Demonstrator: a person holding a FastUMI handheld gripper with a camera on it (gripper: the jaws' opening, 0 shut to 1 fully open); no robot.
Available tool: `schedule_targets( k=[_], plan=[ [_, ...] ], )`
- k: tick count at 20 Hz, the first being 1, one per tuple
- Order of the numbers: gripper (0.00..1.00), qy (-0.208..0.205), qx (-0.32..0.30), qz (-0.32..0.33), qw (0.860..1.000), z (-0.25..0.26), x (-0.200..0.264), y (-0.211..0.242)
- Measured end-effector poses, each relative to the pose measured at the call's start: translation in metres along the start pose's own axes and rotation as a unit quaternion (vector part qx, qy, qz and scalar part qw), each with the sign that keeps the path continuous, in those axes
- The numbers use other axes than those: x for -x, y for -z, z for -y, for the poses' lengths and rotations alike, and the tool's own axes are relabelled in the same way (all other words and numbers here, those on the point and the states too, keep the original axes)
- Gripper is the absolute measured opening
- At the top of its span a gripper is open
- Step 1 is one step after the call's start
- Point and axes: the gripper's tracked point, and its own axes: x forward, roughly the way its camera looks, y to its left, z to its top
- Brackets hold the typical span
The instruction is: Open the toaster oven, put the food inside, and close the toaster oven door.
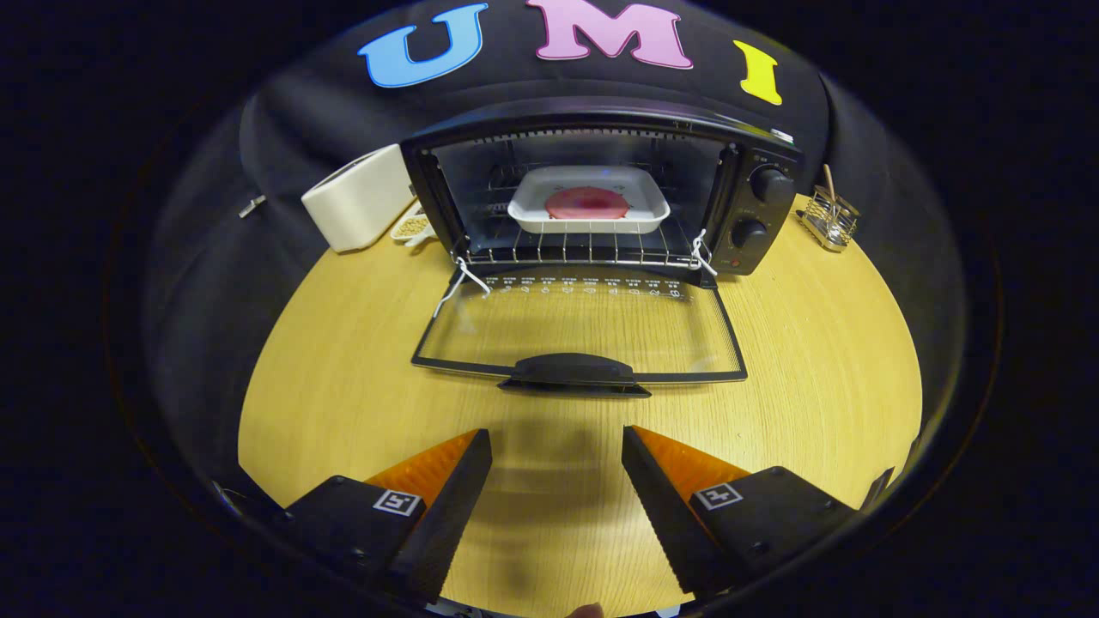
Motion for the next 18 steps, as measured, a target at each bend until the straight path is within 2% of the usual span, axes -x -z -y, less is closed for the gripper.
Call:
schedule_targets(
  k=[11,18],
  plan=[
    [0.99,0.058,-0.044,-0.029,0.997,0.007,-0.051,0.004],
    [0.99,0.069,-0.035,-0.02,0.997,0.009,-0.048,-0.003]
  ],
)
